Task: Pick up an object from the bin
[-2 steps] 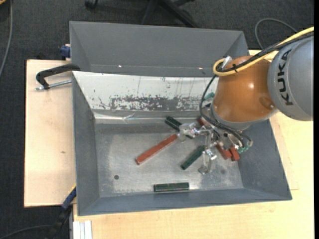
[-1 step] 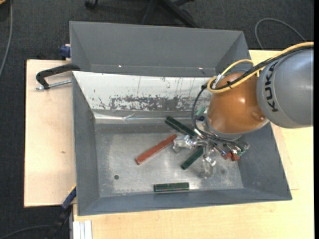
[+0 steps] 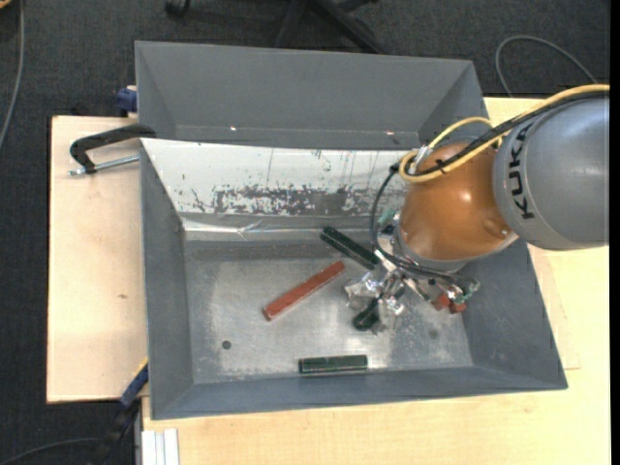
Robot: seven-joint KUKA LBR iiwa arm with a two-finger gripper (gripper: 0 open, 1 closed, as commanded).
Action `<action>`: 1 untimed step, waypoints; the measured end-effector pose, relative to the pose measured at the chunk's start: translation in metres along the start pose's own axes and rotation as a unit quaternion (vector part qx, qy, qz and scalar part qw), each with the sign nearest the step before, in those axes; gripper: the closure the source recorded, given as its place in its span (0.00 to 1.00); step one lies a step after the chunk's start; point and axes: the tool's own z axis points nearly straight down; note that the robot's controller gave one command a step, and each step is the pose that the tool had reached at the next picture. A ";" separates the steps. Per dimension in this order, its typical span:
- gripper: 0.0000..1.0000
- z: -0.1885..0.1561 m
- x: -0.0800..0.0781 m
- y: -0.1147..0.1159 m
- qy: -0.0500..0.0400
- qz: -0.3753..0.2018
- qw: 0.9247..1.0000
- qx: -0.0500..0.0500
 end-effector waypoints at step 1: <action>1.00 0.000 0.001 0.000 0.001 0.002 1.000 0.000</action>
Offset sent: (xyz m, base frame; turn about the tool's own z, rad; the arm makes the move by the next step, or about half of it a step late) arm -0.0001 0.0001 0.0234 0.0000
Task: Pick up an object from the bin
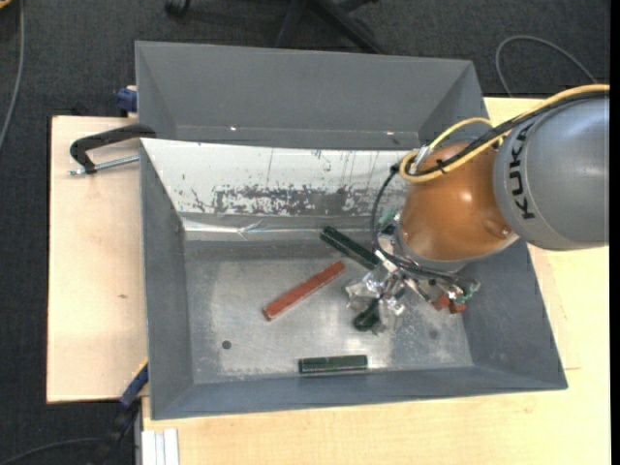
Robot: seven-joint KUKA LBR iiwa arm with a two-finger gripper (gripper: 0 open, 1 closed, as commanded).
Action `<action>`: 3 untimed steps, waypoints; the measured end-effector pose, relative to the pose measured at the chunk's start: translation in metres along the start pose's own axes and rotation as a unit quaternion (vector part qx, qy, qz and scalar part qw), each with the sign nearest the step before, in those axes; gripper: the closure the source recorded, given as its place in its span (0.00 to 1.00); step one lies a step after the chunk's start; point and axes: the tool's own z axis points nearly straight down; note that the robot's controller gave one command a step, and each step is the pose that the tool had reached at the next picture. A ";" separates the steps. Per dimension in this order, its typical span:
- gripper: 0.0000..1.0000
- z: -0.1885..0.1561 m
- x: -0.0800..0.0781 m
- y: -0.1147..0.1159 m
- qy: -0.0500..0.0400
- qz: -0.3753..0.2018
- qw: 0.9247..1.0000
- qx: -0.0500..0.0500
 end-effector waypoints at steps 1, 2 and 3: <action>1.00 -0.003 0.001 0.001 0.003 0.000 1.000 -0.001; 1.00 -0.012 0.001 0.001 0.004 0.000 1.000 -0.002; 1.00 -0.022 0.000 0.000 0.003 0.001 1.000 -0.001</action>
Offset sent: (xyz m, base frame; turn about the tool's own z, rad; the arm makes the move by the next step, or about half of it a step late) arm 0.0002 0.0000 0.0383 0.0000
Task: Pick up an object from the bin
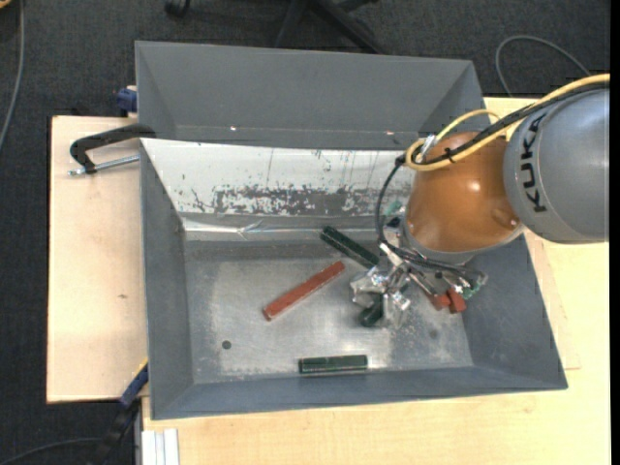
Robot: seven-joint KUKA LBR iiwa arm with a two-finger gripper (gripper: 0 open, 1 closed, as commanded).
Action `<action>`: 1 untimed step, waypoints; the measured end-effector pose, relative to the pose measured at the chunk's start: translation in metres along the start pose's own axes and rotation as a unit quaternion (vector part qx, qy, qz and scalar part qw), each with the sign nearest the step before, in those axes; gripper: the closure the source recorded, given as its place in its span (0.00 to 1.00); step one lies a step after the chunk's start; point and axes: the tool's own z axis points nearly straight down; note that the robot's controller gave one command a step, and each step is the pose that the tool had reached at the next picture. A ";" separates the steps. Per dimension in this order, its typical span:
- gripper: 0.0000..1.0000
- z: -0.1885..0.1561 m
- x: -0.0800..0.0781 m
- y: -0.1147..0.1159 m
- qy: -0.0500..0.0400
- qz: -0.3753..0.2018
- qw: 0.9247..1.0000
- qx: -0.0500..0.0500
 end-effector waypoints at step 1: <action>1.00 -0.008 0.000 0.001 0.002 0.000 1.000 -0.002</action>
Offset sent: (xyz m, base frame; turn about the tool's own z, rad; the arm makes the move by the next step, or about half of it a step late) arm 0.0000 0.0001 0.0530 0.0000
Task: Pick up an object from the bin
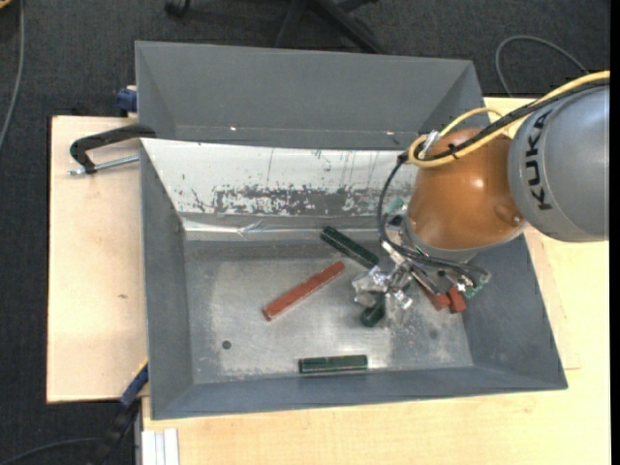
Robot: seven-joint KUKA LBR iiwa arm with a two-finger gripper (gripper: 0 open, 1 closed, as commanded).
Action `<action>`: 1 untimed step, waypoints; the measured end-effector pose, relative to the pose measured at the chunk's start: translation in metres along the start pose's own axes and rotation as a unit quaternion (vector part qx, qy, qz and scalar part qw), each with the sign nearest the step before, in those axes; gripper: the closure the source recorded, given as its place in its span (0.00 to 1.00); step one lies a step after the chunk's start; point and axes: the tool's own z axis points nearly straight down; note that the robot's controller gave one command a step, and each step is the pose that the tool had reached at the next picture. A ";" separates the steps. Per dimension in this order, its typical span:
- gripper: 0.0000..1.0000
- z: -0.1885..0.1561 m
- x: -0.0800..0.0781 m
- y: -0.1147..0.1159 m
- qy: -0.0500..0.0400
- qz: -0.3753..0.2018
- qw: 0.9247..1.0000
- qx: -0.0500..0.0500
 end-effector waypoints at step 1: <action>1.00 -0.021 0.000 0.001 0.001 0.001 1.000 -0.001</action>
Offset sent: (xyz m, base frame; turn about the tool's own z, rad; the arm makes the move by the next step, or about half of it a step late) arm 0.0000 -0.0002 0.0639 0.0000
